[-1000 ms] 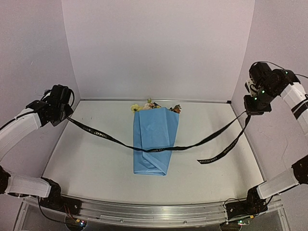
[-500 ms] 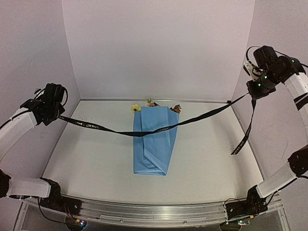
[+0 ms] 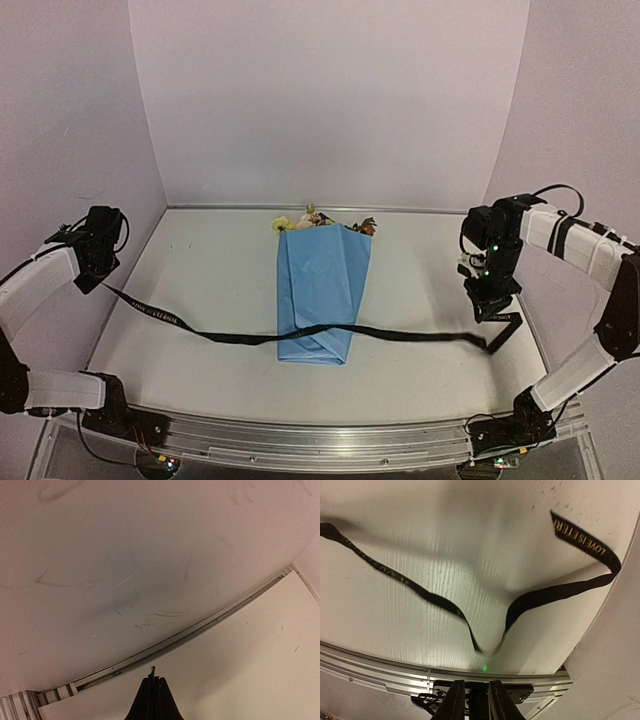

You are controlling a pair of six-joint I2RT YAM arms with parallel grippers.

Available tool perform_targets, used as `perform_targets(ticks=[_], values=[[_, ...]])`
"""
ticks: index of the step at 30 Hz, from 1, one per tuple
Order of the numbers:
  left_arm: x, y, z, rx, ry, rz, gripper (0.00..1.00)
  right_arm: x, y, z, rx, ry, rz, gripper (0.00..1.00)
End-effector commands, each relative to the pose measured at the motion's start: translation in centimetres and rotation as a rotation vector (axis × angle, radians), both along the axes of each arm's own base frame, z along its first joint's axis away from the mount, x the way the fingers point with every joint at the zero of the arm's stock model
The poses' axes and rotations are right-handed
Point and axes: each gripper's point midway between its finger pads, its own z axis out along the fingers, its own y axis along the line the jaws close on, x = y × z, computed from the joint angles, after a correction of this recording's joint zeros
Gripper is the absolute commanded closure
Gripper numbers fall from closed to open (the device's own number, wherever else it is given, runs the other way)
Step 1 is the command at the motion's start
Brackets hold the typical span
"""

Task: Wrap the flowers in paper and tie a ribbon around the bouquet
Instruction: Straighten the ribbon at the center of the board.

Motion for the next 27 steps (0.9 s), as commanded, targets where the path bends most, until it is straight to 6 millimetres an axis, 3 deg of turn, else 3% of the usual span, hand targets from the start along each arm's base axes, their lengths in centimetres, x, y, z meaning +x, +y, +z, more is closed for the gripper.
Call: perform_targets(ticks=[1,6,10,11,15,17,24,27], values=[[-0.2,1.3,-1.5,-0.054,-0.021,0.052,1.0,-1.6,1.3,-0.7,0.089,0.034,-0.146,0.75],[0.3,1.3,-2.2,-0.075,-0.018,0.062,1.0,-1.6,1.9,-0.5,0.133,0.014,-0.185,0.58],[0.7,1.5,-2.5,-0.088,-0.015,0.072,0.96,-1.2,3.1,-0.6,0.202,-0.009,-0.224,0.52],[0.8,1.5,-2.5,-0.092,-0.016,0.071,0.87,-1.1,3.1,-0.7,0.203,-0.013,-0.231,0.5],[1.7,1.2,-2.2,-0.11,-0.029,0.041,0.33,-0.4,3.0,-0.8,0.195,-0.041,-0.252,0.46],[2.5,0.5,-2.0,-0.131,-0.043,-0.008,0.15,0.1,3.5,-0.7,0.222,-0.048,-0.264,0.43],[6.0,-4.0,-0.5,-0.253,-0.13,-0.286,0.01,3.5,8.4,-1.1,0.443,-0.072,-0.362,0.39],[6.9,-7.4,0.7,-0.261,-0.146,-0.414,0.0,4.8,10.3,-1.3,0.481,-0.082,-0.352,0.38]])
